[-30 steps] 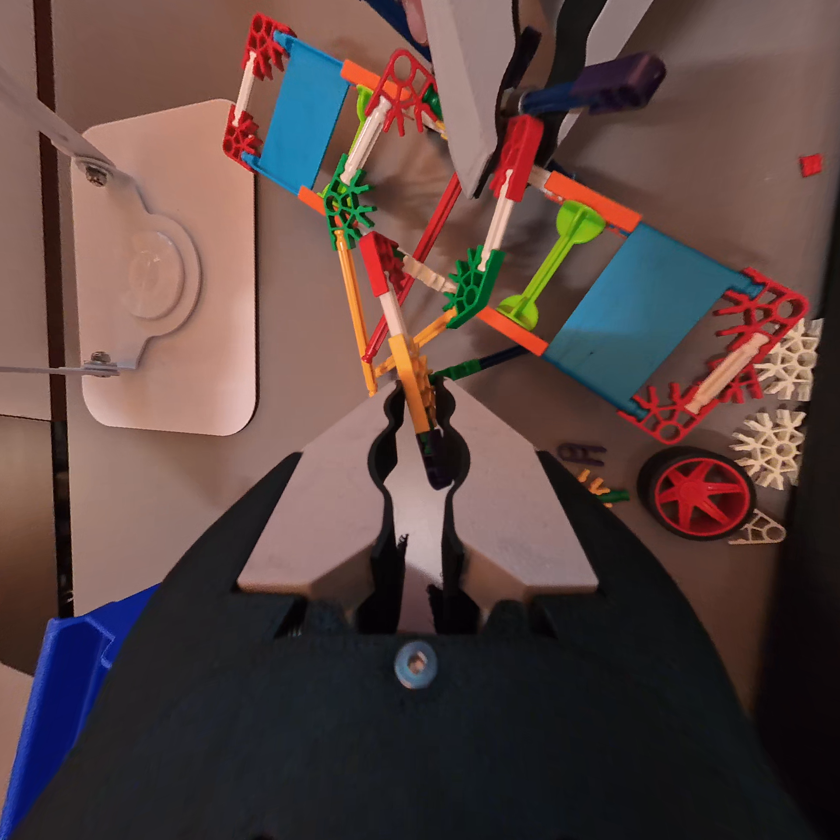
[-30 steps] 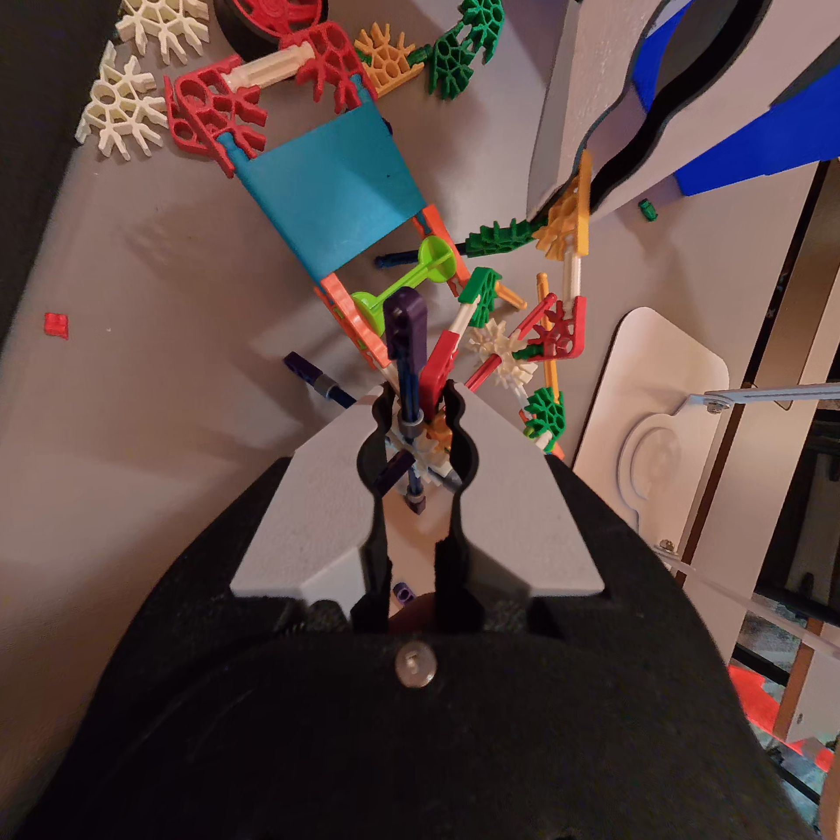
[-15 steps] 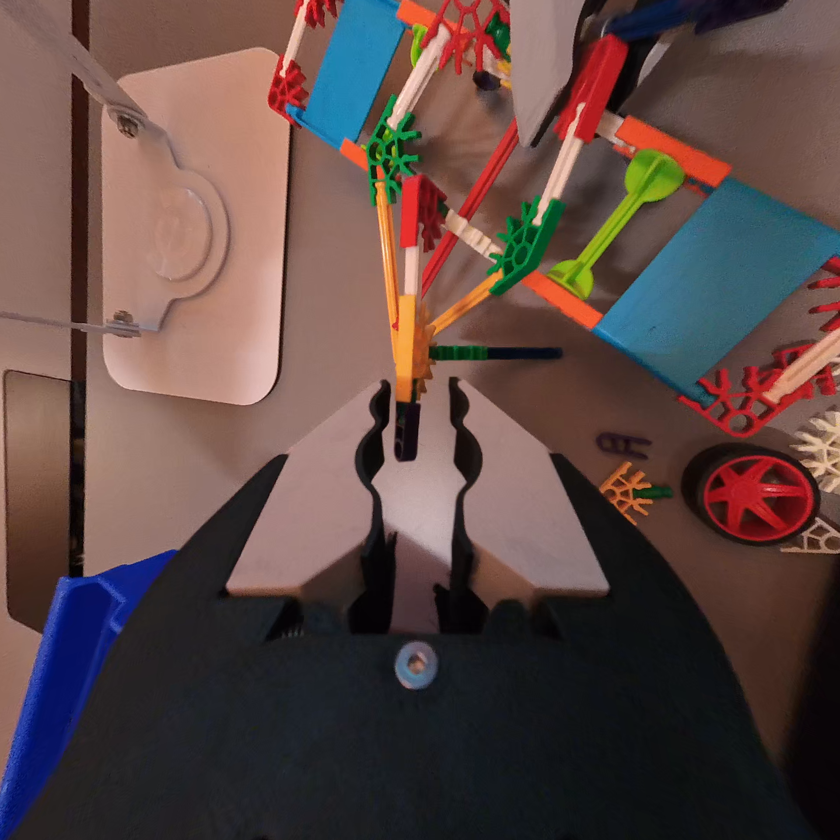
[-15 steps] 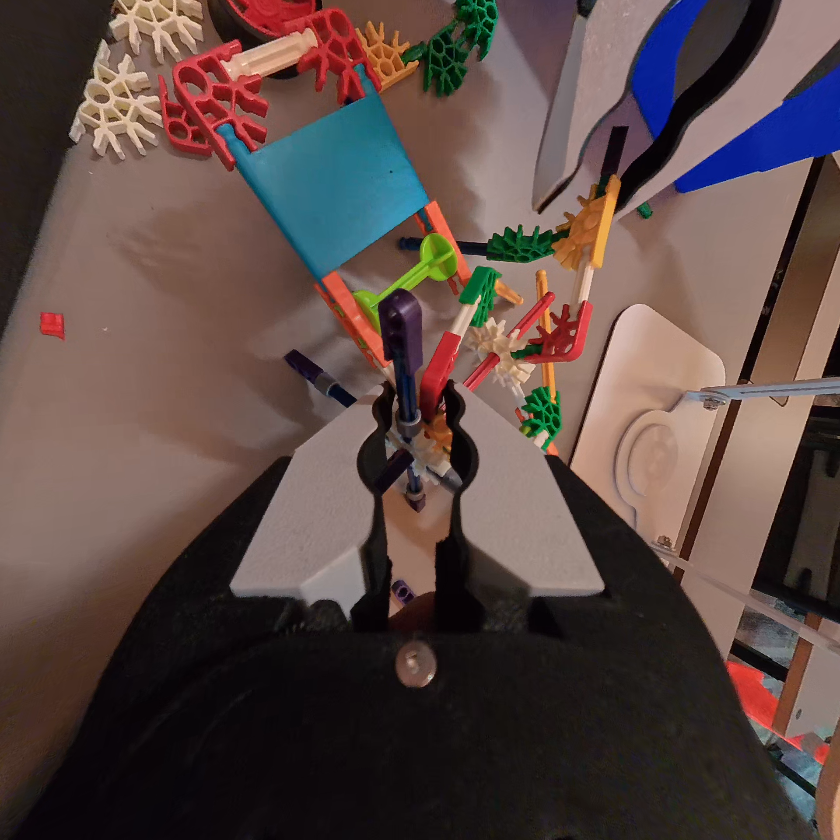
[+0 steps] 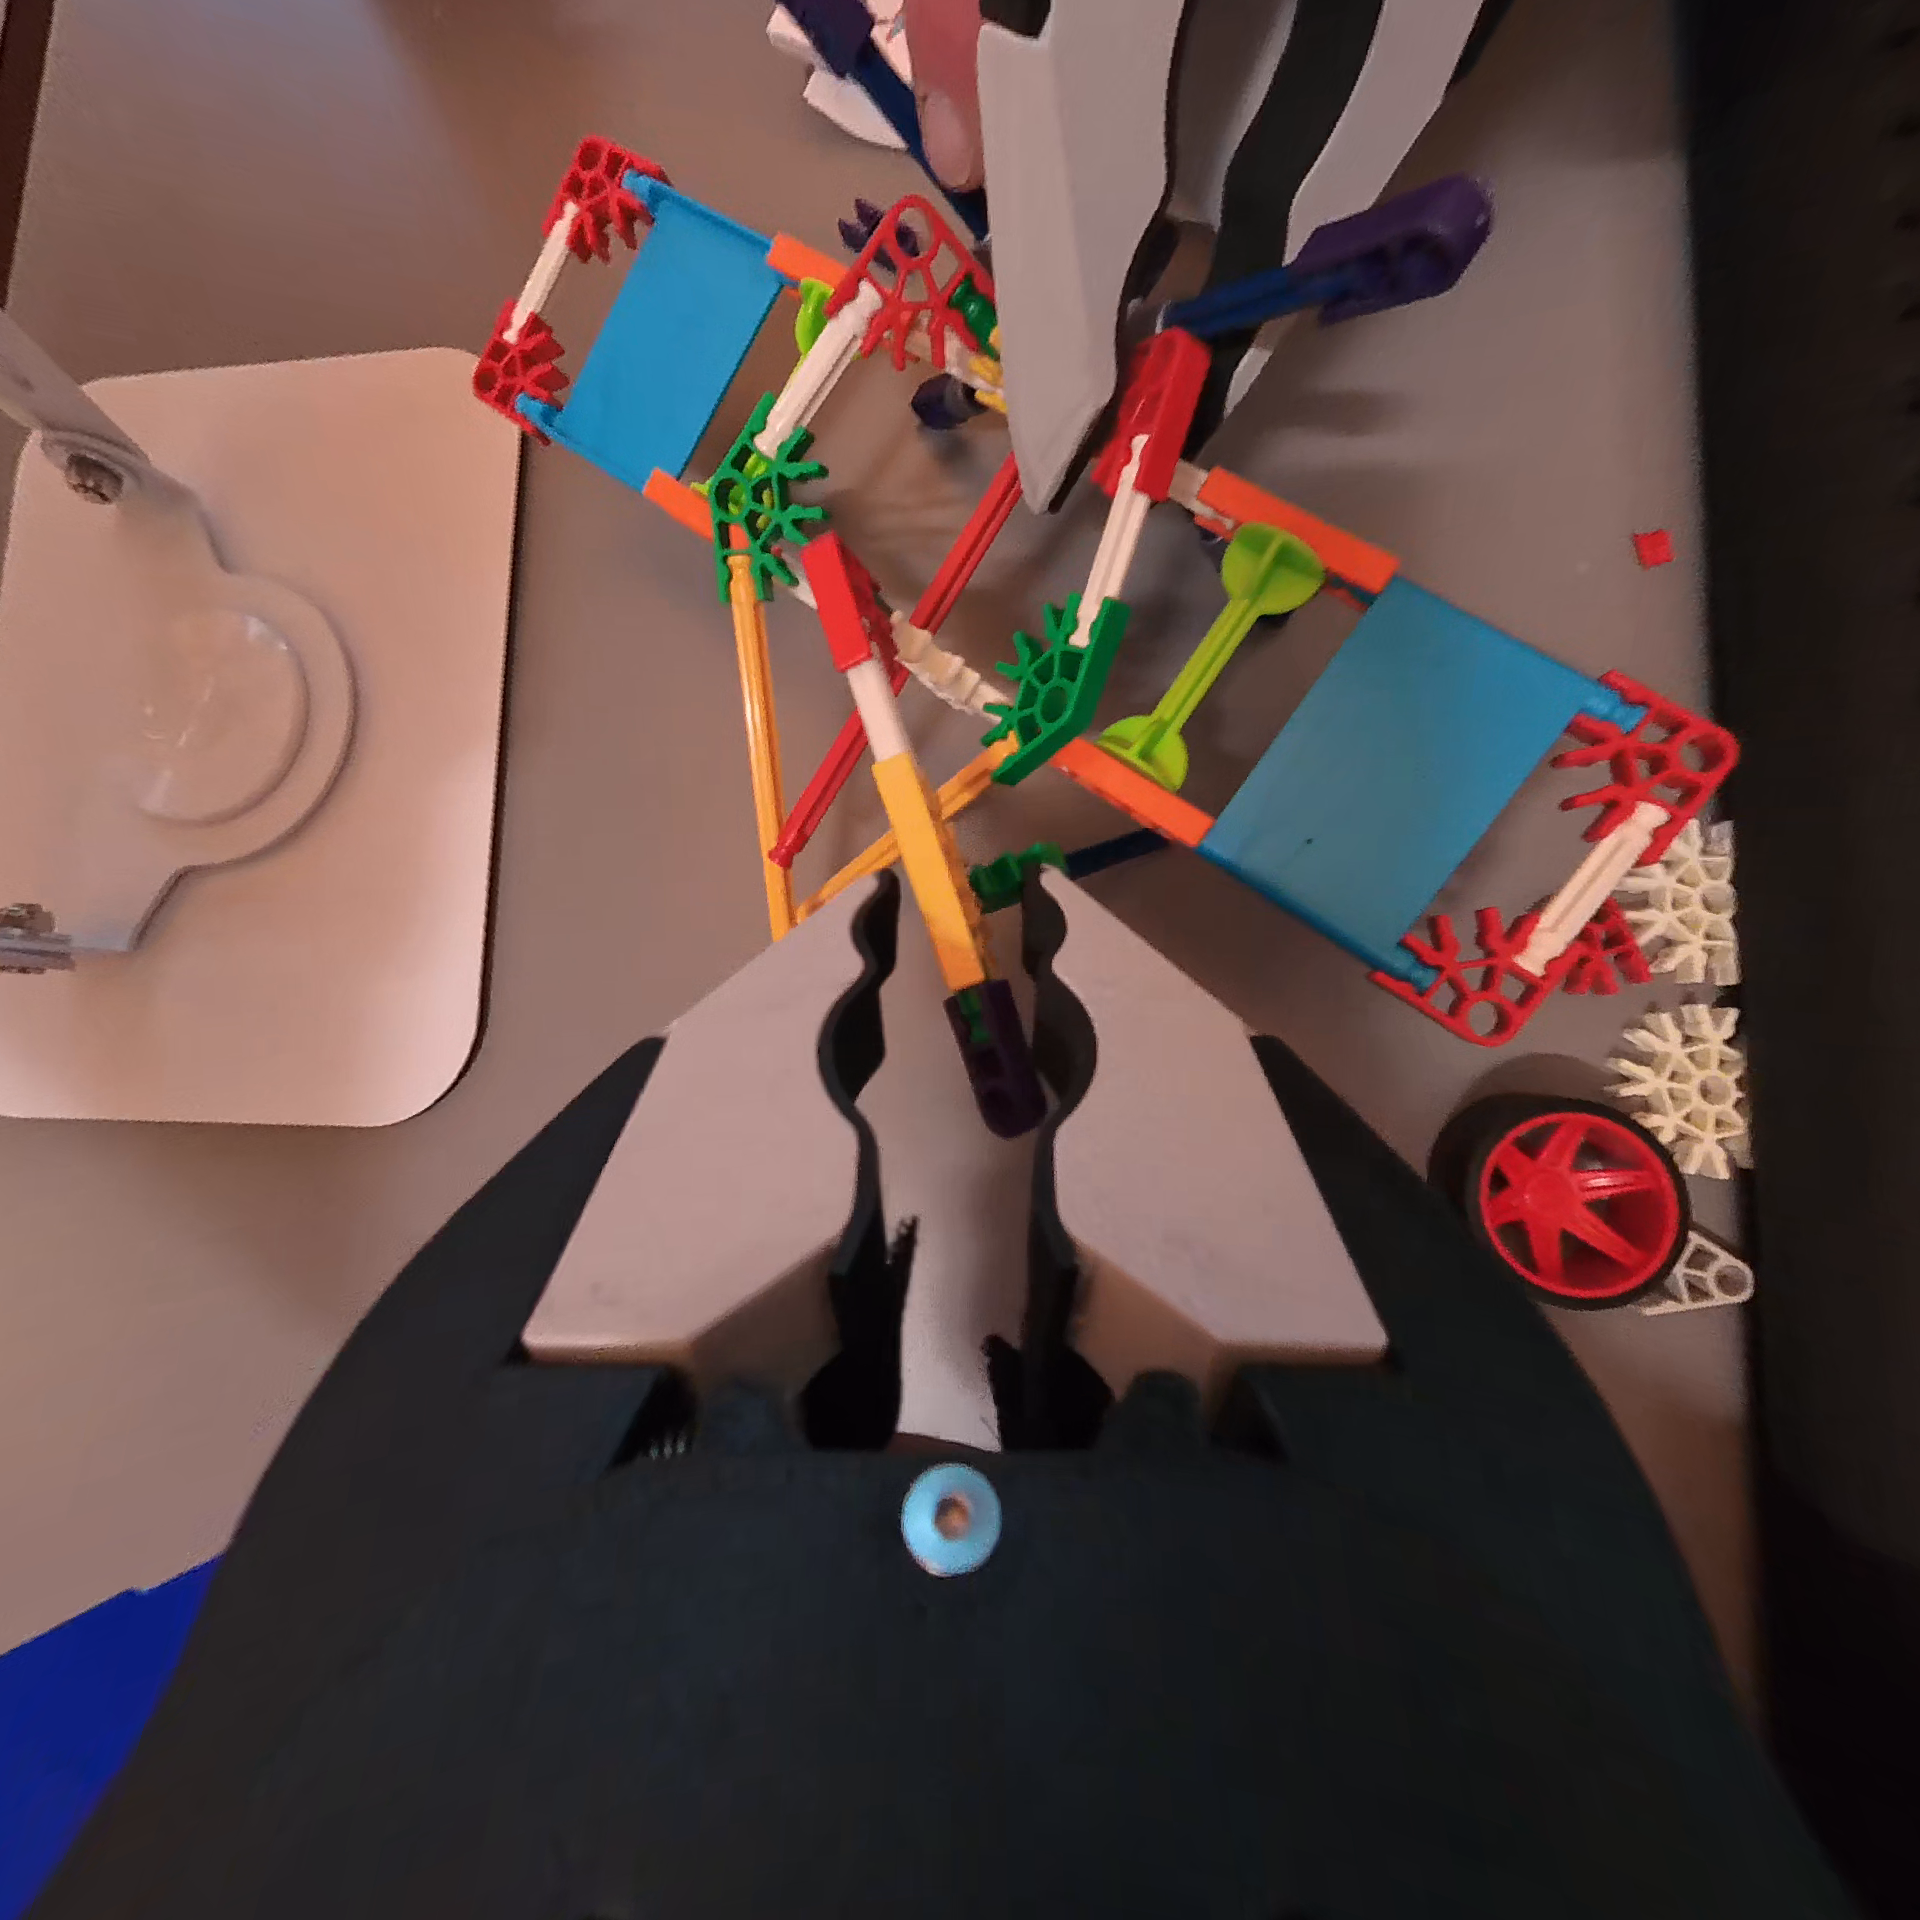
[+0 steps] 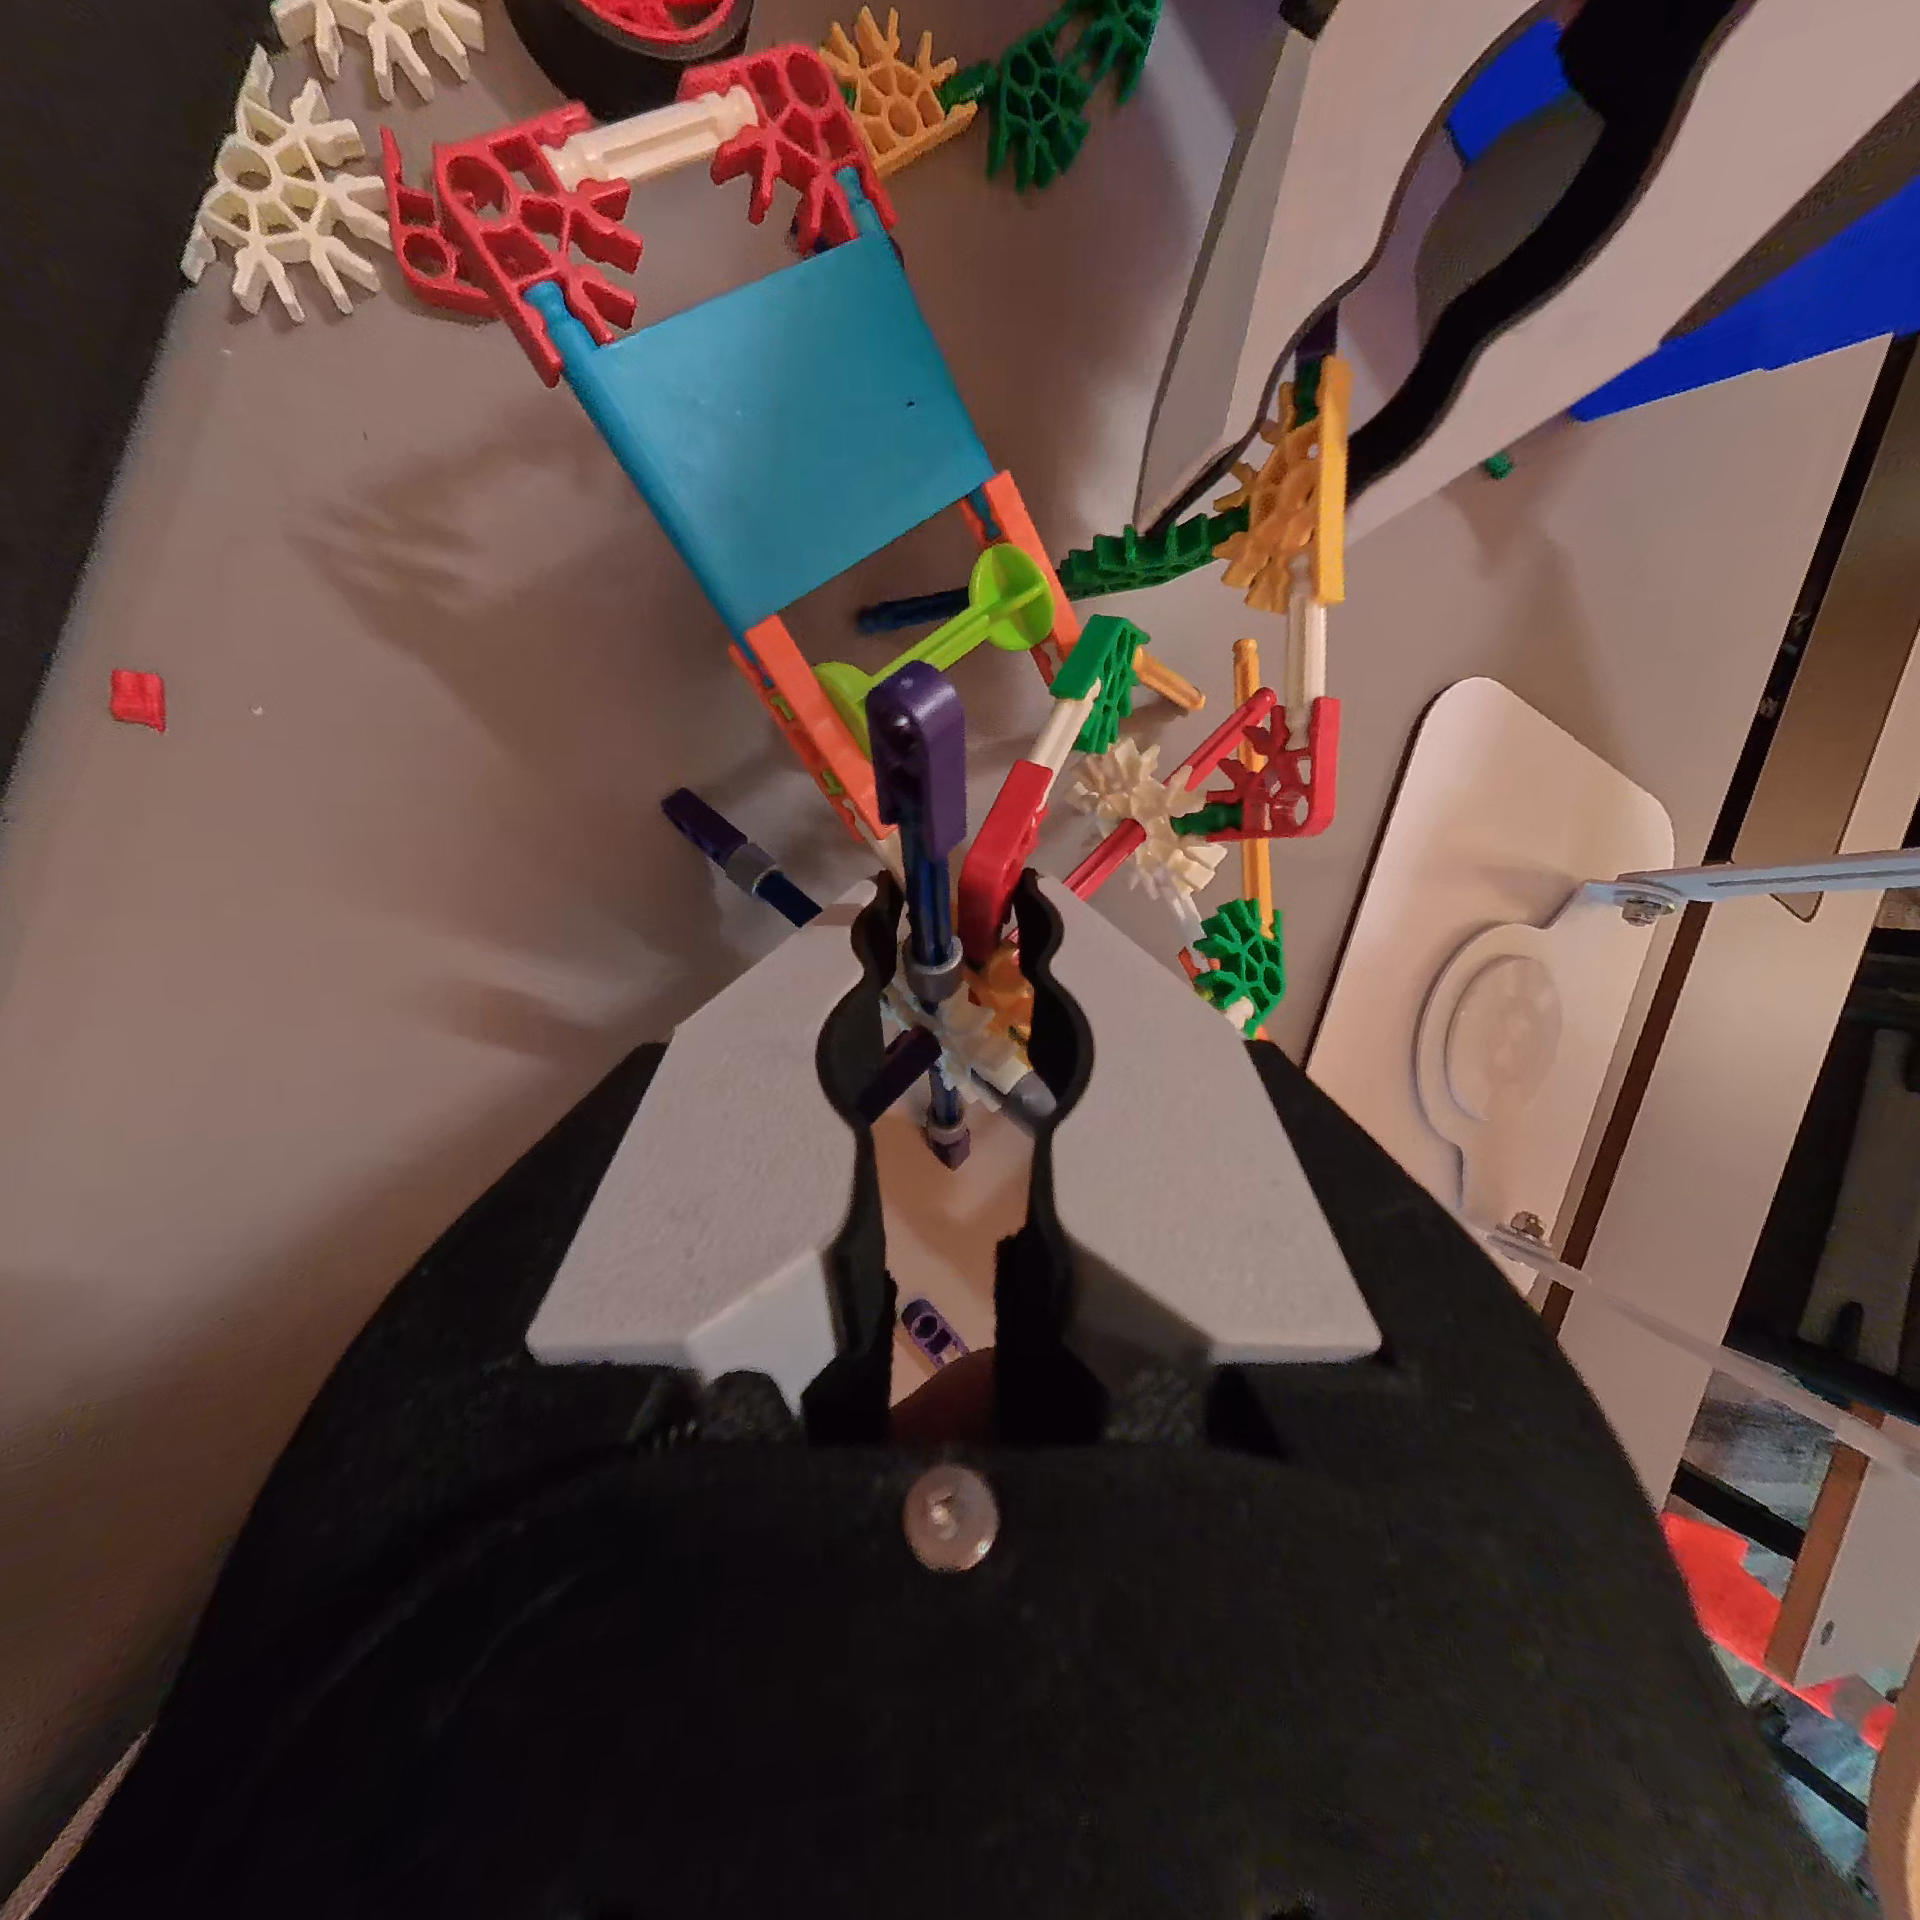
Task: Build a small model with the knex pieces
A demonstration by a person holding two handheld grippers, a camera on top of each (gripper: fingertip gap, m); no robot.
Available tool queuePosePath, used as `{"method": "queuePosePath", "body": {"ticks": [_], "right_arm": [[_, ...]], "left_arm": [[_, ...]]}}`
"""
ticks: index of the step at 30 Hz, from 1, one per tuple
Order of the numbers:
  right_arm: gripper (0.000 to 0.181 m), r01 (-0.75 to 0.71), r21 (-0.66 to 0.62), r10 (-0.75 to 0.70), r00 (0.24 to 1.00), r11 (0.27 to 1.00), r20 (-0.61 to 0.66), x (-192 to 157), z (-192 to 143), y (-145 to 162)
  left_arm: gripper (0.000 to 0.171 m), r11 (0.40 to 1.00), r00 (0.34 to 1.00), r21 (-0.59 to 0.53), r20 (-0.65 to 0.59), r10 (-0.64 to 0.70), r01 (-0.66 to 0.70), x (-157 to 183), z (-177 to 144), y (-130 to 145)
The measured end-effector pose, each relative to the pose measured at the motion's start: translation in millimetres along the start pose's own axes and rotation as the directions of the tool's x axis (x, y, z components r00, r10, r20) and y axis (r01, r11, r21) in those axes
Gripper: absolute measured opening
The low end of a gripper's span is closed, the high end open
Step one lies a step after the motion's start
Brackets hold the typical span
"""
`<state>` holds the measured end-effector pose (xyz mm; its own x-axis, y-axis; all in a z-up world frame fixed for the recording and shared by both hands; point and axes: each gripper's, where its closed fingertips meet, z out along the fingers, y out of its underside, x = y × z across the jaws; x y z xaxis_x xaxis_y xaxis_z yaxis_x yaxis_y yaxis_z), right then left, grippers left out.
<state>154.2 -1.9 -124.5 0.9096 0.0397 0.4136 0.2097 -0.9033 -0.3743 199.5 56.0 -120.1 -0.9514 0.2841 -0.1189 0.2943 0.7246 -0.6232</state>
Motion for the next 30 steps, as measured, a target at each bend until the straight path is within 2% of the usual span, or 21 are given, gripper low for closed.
{"method": "queuePosePath", "body": {"ticks": [3, 7, 24, 27, 30], "right_arm": [[0.02, 0.002, -0.002, -0.002, 1.0, 1.0, 0.006, -1.2, -1.0, 1.0], [0.02, -0.002, -0.001, 0.002, 1.0, 1.0, 0.006, -0.9, -1.4, 2.2], [0.018, -0.006, -0.026, 0.006, 1.0, 1.0, -0.021, 4.6, -1.7, 7.4], [0.018, -0.012, -0.022, 0.011, 1.0, 1.0, -0.017, 4.6, -2.7, 9.3], [0.019, -0.018, -0.012, 0.018, 1.0, 1.0, -0.012, 4.9, -3.5, 10.9]], "left_arm": [[0.016, 1.0, 0.999, 0.021, -0.032, -0.007, 0.008, 4.6, 2.5, -3.1], [0.014, 0.999, 0.999, 0.015, -0.017, -0.051, 0.052, -2.5, 3.5, -2.2], [0.013, 0.955, 0.949, -0.035, 0.125, -0.289, 0.295, -29.0, 8.8, -6.2], [0.014, 0.964, 0.958, -0.011, 0.12, -0.262, 0.265, -28.4, 8.9, -8.3], [0.026, 0.975, 0.971, 0.005, 0.091, -0.223, 0.223, -23.3, 6.0, -6.8]]}}
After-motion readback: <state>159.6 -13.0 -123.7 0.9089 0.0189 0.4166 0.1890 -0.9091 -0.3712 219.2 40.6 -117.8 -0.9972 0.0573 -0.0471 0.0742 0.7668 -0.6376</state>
